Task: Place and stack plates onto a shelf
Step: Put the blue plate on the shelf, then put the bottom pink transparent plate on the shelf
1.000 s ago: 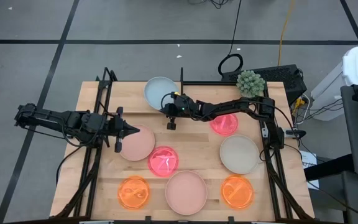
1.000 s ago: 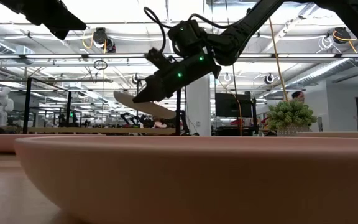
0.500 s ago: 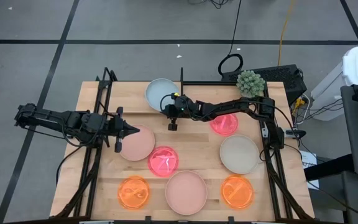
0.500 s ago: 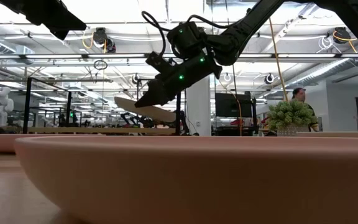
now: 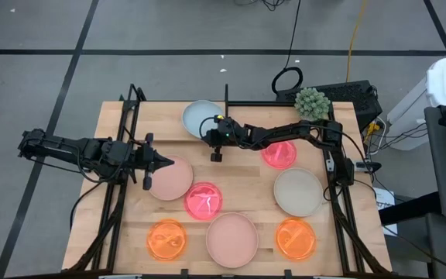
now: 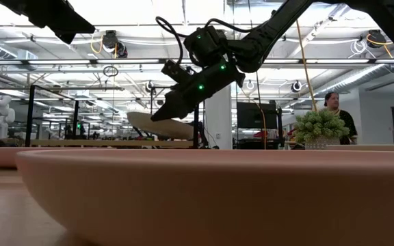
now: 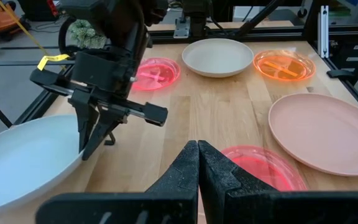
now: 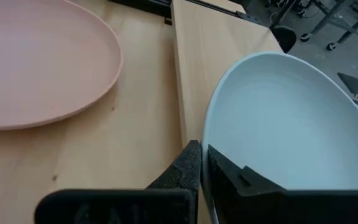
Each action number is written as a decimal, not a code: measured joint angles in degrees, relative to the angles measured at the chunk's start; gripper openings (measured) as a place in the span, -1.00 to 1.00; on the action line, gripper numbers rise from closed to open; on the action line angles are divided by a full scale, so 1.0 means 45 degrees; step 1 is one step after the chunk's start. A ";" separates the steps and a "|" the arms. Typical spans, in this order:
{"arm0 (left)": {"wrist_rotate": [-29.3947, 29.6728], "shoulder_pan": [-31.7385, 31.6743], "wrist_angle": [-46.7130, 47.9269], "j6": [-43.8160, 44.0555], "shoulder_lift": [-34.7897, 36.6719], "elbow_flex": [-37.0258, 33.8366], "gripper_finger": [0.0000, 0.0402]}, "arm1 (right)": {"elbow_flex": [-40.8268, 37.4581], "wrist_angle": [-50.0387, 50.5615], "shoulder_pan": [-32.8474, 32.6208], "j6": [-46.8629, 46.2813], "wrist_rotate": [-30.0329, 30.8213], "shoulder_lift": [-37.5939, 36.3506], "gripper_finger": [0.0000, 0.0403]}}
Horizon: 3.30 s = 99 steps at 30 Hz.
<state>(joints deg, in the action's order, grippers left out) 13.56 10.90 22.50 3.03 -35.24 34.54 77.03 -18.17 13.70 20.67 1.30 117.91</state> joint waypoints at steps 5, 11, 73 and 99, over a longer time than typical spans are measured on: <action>0.0000 0.0000 0.0000 0.0000 0.0000 0.0000 -0.99 | 0.0000 0.0119 0.0100 -0.0010 -0.0023 0.0000 -0.96; 0.0000 0.0000 0.0000 0.0005 0.0000 0.0000 -0.99 | 0.0000 0.0148 0.0125 -0.0015 -0.0023 0.0013 -0.96; 0.0000 0.0024 0.0290 0.0956 -0.0005 0.0005 -0.99 | -0.8374 -0.2838 -0.0560 -0.2555 0.1715 -0.8842 -0.79; 0.0013 -0.0010 -0.1430 -0.0539 -0.3142 0.0010 -0.99 | -0.6139 -0.3955 0.2947 -0.3395 -0.0397 -0.2540 -1.00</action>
<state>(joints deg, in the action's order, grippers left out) 13.62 10.85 16.07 0.60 -49.38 34.59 49.41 -35.97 26.96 5.39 -0.49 106.48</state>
